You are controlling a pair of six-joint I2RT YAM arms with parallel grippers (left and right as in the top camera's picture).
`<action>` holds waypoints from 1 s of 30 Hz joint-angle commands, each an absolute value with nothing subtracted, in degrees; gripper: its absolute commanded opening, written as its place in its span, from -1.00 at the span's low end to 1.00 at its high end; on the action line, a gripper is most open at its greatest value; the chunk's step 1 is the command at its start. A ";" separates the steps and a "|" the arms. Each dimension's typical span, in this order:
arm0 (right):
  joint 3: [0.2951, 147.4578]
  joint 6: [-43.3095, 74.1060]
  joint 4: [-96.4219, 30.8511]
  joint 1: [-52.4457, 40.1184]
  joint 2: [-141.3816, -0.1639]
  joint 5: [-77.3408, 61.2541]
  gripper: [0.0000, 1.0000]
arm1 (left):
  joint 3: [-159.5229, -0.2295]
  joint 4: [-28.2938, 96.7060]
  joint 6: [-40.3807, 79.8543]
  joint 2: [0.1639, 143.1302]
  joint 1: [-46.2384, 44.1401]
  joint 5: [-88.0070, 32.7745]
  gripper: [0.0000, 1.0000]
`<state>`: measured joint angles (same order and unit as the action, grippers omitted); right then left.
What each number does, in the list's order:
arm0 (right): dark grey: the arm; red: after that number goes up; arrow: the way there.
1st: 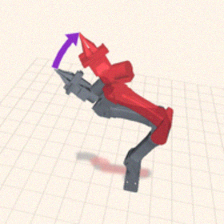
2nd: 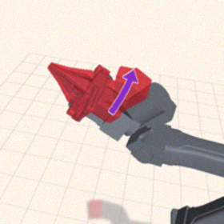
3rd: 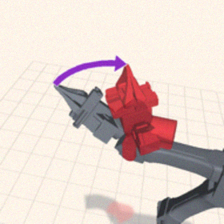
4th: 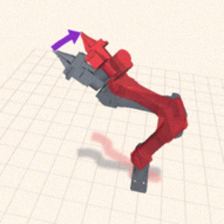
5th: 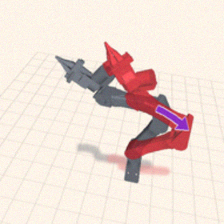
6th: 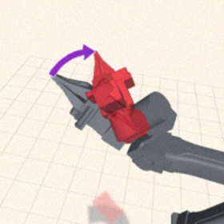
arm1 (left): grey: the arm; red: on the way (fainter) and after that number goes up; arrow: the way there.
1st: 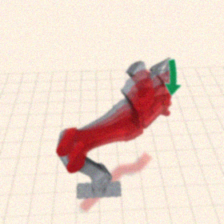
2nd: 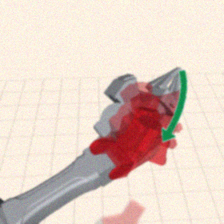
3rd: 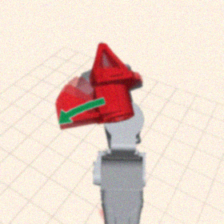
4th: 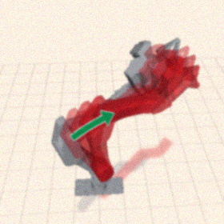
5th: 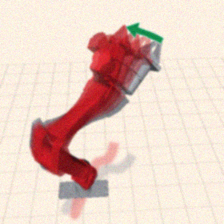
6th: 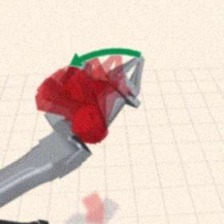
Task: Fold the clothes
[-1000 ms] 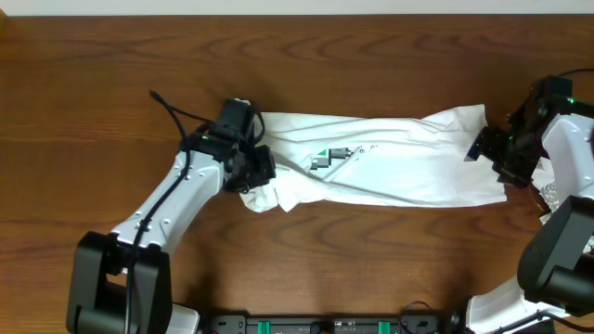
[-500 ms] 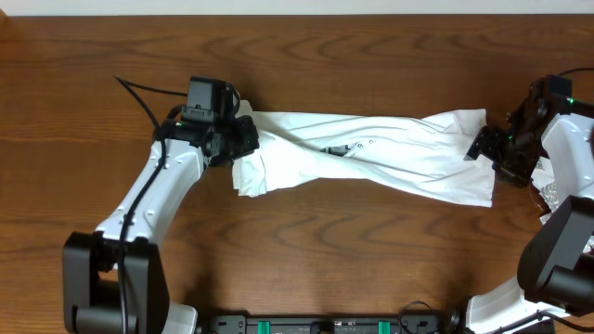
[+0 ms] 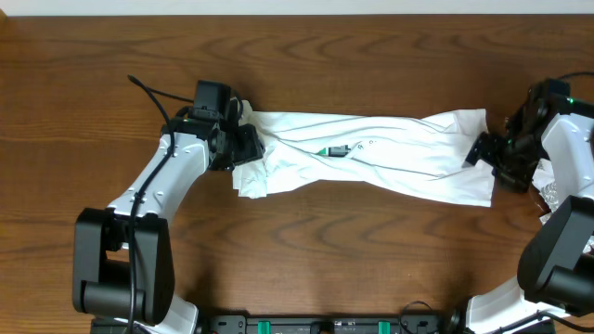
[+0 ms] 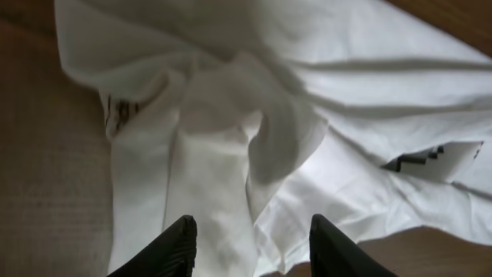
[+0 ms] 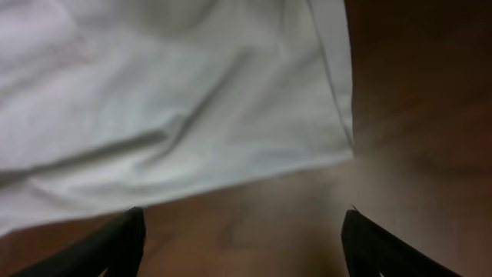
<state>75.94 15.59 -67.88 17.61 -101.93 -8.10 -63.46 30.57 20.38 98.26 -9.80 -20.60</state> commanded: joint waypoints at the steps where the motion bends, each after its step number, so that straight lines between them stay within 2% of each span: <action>1: 75.59 14.72 -70.50 17.17 -101.36 -7.84 0.61 | -64.38 31.94 18.33 98.15 -9.63 -19.86 -0.04; 4: 72.84 14.87 -70.30 17.19 -101.36 -6.79 0.61 | -64.38 33.34 17.58 98.15 -9.61 -19.86 -0.04; 14: 59.68 25.04 -50.24 18.11 -101.36 -5.67 0.52 | -64.36 34.87 17.34 98.15 -9.63 -19.84 -0.03; 20: 56.03 28.99 -47.07 18.48 -101.36 -0.95 0.37 | -64.36 34.96 17.34 98.17 -9.63 -19.84 -0.04; 22: 54.35 30.70 -45.34 18.48 -101.36 0.56 0.27 | -64.36 34.94 17.34 98.15 -9.63 -19.84 -0.04; 30: 52.31 31.18 -40.95 18.46 -101.10 2.37 -0.60 | -64.36 34.92 17.32 98.15 -9.63 -19.84 -0.04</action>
